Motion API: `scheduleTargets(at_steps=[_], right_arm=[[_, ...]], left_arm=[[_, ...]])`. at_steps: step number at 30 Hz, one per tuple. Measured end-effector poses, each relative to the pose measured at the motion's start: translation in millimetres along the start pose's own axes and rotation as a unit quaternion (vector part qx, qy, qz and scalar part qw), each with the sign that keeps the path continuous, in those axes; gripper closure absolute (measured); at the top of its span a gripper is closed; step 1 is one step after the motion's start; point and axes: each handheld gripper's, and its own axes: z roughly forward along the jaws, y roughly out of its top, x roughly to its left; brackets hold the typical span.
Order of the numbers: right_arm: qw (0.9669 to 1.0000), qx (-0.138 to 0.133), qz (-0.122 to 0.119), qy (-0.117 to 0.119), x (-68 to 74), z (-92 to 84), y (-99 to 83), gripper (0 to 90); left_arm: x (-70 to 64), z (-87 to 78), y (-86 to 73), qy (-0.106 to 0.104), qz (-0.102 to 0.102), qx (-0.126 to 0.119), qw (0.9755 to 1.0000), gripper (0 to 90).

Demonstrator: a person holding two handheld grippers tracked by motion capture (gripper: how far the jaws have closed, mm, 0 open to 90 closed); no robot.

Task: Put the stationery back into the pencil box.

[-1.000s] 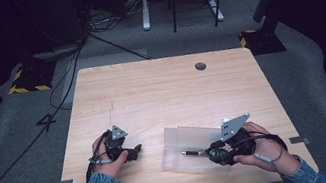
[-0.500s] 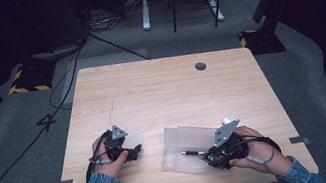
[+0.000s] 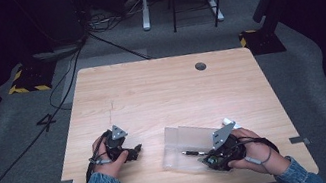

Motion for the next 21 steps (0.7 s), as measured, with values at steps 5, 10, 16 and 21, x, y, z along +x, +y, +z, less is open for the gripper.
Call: scheduleTargets(at_steps=[5,10,16,21], right_arm=[[1.0000,0.005,-0.001,0.007,-0.2,2.6,-0.5,51.7],[0.9999,0.005,0.007,0.013,-0.6,4.4,-1.1,51.7],[0.9997,0.006,0.014,0.019,-0.6,4.9,-1.7,51.5],[0.9991,0.010,0.024,0.032,-0.4,6.3,-2.6,50.2]], left_arm=[[-0.1,0.2,-0.1,0.001,0.000,-0.001,1.0000,9.8],[-0.1,0.2,-0.1,0.001,0.000,-0.001,1.0000,9.8],[-0.1,0.1,-0.1,0.001,0.000,-0.001,1.0000,9.8],[-0.1,0.1,-0.1,0.001,0.000,-0.001,1.0000,9.7]])
